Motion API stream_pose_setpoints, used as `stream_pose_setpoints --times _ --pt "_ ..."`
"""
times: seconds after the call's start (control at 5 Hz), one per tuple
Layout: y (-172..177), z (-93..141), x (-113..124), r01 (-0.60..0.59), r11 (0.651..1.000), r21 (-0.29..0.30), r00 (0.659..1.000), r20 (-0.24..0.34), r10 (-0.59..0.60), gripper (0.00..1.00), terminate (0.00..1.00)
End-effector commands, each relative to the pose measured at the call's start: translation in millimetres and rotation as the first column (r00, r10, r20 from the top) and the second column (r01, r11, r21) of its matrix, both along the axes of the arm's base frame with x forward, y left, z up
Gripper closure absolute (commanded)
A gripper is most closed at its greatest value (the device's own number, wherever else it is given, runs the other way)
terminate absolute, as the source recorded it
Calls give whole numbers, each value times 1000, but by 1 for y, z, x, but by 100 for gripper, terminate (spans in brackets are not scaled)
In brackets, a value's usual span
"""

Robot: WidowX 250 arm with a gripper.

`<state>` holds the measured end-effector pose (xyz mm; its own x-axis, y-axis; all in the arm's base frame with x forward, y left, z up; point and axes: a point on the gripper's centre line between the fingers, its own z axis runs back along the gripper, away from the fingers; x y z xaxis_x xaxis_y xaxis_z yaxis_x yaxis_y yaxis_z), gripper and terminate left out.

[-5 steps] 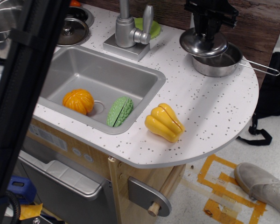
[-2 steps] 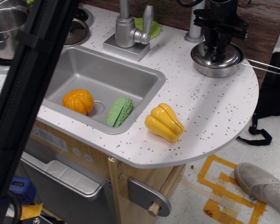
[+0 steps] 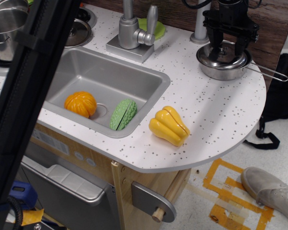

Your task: Put lid on pot or pan

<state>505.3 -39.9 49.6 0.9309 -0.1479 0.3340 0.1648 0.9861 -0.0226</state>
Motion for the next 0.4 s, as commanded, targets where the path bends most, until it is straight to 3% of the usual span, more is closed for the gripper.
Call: stream_pose_setpoints --times 0.0,0.2 --pt "-1 42 5 4 1000 -5 996 88 -4 0 0" --pt "-1 42 5 4 1000 -5 996 88 -4 0 100"
